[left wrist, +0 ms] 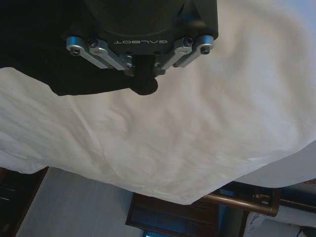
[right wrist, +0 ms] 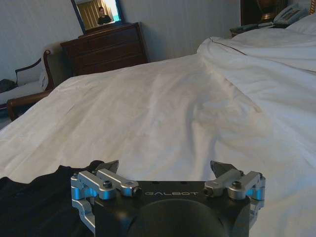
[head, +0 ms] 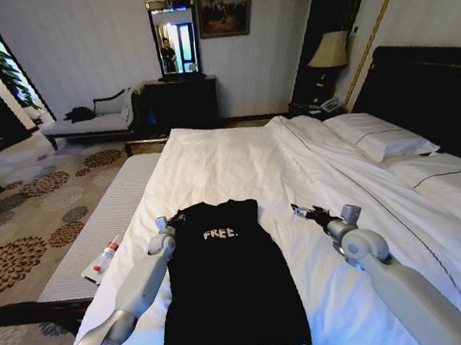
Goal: Fold the clothes on the bed.
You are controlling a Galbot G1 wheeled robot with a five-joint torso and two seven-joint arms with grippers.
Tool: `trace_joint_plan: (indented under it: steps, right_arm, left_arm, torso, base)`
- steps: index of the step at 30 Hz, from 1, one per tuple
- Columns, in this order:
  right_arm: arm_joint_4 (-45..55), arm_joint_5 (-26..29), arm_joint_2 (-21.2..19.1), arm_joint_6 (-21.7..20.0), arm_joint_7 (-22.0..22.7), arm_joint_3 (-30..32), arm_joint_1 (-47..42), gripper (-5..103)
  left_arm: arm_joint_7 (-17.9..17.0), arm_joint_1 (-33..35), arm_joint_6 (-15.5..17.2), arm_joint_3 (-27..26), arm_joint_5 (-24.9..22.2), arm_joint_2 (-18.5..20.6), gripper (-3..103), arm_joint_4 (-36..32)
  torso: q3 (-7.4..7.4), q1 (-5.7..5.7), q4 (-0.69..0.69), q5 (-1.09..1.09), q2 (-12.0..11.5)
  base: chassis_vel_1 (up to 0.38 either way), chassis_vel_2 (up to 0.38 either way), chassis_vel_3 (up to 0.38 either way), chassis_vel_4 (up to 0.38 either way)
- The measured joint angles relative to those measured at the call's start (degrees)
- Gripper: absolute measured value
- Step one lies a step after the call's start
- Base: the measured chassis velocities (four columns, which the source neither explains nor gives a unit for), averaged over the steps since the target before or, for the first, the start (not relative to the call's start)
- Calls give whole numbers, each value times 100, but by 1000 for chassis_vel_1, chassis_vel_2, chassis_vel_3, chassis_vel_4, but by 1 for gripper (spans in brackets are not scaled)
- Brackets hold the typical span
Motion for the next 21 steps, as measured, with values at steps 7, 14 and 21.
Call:
trace_joint_plan:
  steps: [7,14,21]
  right_arm:
    - [-370,247,108,-20,-14,-391,494,100]
    - [-1143,157,267,6,-212,-1298,1310,100]
    - [-2102,209,485,136,-310,-2064,2145,100]
  left_arm:
    - [-47,-4,-1,77,-5,32,2,-38]
    - [-131,-22,1,129,-31,48,2,-58]
    - [-85,69,13,144,-35,121,2,-128]
  torso:
    - [0,0,0,0,0]
    - [0,0,1,0,0]
    - [1,0,0,0,0]
  base:
    - [0,0,0,0]
    - [0,0,0,0]
    - [0,0,0,0]
